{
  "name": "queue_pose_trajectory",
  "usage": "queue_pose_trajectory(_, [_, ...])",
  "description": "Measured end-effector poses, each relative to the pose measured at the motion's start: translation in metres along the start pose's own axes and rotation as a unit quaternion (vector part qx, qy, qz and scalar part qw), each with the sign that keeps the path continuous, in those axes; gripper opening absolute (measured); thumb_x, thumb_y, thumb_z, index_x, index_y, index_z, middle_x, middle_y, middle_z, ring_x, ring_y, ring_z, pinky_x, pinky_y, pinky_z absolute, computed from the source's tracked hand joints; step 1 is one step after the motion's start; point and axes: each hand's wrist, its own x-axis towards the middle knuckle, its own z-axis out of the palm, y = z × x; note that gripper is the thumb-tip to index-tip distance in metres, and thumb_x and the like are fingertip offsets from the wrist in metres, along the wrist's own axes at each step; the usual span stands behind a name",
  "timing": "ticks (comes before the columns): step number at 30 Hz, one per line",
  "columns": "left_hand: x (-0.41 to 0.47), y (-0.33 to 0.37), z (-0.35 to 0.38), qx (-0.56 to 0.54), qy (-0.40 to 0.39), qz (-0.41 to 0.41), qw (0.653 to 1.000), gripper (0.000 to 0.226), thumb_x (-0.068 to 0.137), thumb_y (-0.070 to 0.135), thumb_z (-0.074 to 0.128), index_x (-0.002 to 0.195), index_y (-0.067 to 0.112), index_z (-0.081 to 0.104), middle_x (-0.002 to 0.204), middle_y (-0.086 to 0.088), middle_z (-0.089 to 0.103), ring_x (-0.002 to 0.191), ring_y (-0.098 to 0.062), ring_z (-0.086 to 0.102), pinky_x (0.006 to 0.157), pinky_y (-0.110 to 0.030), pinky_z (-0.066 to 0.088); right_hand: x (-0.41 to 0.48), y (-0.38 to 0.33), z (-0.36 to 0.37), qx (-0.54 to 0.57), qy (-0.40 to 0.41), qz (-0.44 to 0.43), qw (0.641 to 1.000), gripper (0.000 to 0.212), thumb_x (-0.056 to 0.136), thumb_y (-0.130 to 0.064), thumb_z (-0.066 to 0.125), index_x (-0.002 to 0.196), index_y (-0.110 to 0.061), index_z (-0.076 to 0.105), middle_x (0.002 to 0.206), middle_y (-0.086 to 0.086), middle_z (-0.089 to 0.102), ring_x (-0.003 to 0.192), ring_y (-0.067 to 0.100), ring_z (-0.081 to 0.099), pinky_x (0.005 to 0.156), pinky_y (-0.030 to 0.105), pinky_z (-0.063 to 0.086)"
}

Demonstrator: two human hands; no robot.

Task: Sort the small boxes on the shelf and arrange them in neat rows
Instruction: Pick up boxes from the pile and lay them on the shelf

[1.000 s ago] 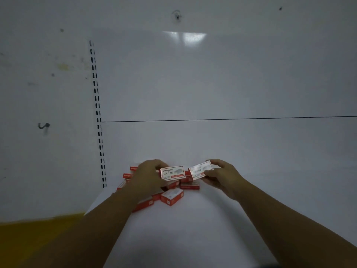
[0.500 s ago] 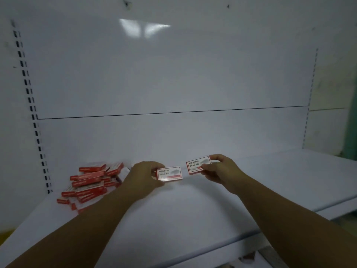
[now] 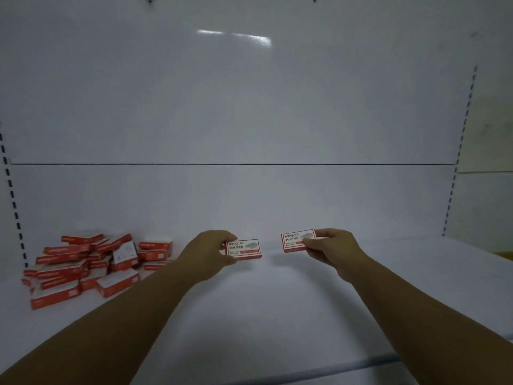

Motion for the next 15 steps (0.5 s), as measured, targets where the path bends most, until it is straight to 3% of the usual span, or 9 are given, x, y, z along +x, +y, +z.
queue_pose_trajectory(7, [0.039, -0.014, 0.032, 0.043, -0.003, 0.021, 0.999, 0.047, 0.075, 0.026, 0.073, 0.120, 0.021, 0.059, 0.107, 0.002, 0.052, 0.089, -0.010, 0.050, 0.075, -0.020, 0.038, 0.048, 0.022, 0.009, -0.039, 0.034, 0.027, 0.998, 0.017, 0.075, 0.005, 0.071, 0.087, -0.002, 0.062, 0.095, 0.024, 0.068, 0.079, 0.028, 0.067, 0.059, 0.024, 0.058])
queue_pose_trajectory(10, [0.057, -0.024, 0.050, 0.082, -0.048, 0.028, 0.995, 0.045, 0.079, 0.032, 0.069, 0.121, 0.023, 0.057, 0.109, 0.001, 0.053, 0.095, -0.013, 0.052, 0.077, -0.023, 0.040, 0.067, 0.036, 0.014, -0.080, 0.043, 0.039, 0.995, 0.023, 0.073, 0.003, 0.073, 0.091, -0.001, 0.059, 0.097, 0.026, 0.066, 0.081, 0.032, 0.068, 0.064, 0.032, 0.059])
queue_pose_trajectory(15, [0.084, -0.025, 0.080, 0.081, -0.096, 0.025, 0.992, 0.034, 0.081, 0.037, 0.065, 0.111, 0.023, 0.063, 0.103, -0.001, 0.054, 0.088, -0.015, 0.054, 0.072, -0.022, 0.042, 0.100, 0.056, 0.020, -0.166, 0.049, 0.041, 0.984, 0.022, 0.071, -0.007, 0.077, 0.088, -0.003, 0.063, 0.090, 0.021, 0.070, 0.079, 0.031, 0.070, 0.078, 0.043, 0.057])
